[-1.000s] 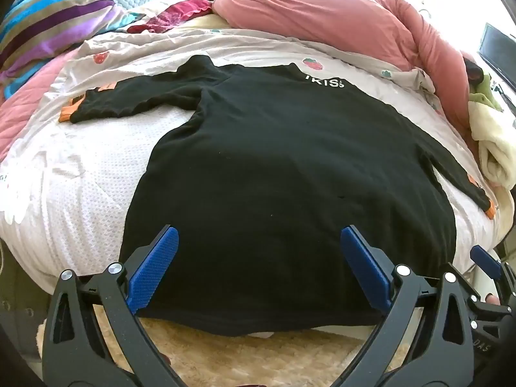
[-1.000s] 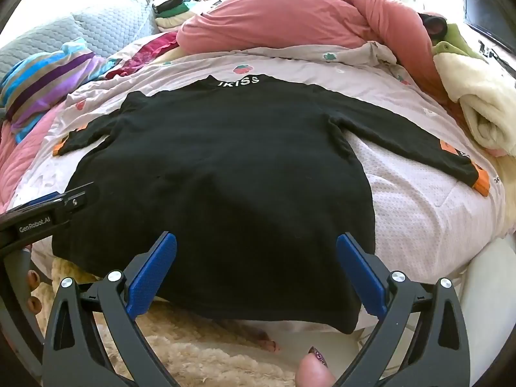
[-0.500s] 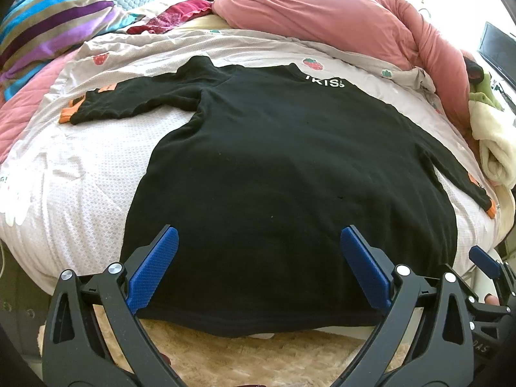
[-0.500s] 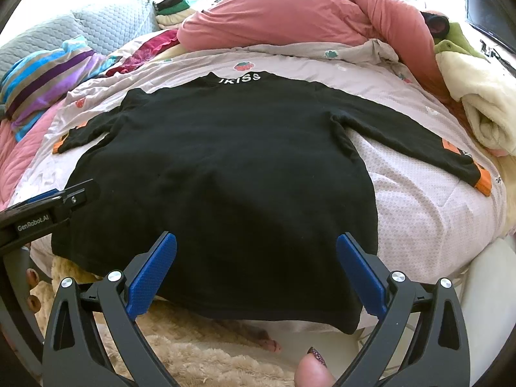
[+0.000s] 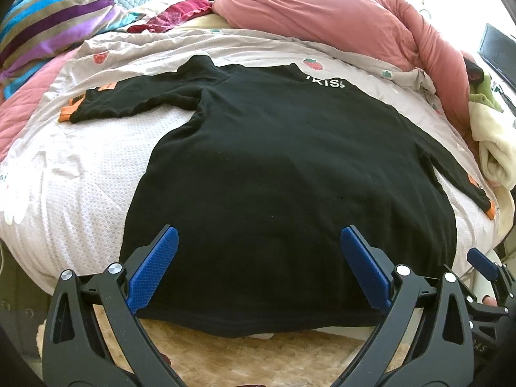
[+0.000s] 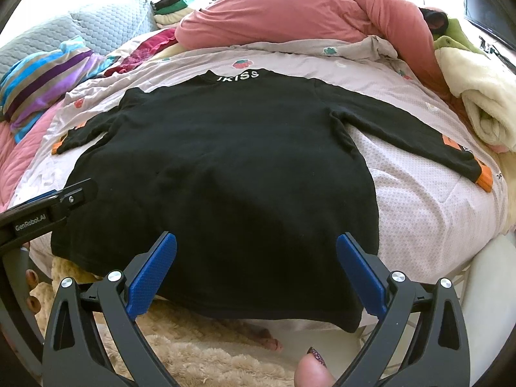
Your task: Fold small clothes
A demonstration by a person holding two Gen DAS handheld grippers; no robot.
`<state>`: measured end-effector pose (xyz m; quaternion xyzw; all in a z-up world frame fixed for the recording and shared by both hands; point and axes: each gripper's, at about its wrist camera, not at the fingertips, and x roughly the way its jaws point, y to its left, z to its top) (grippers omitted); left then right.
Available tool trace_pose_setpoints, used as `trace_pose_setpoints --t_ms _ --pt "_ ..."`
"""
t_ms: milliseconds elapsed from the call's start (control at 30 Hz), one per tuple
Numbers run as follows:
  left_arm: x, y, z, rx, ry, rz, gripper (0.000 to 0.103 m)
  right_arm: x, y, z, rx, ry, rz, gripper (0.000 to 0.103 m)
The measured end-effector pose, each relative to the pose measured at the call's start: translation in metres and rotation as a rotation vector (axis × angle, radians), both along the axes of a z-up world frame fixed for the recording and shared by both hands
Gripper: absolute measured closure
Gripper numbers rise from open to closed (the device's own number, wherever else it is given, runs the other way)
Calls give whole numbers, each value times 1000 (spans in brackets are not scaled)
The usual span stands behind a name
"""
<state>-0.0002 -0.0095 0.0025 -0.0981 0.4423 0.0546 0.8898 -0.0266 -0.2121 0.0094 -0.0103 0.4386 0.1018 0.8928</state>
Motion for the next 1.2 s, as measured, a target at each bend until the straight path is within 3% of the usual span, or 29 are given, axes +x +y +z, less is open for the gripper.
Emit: trace_pose_setpoints --t_ms 633,1200 --pt "3 0 2 -12 0 1 8 7 -4 4 27 0 -10 4" --pt "61 -23 32 25 -44 -47 8 58 -39 32 88 -75 -114 4"
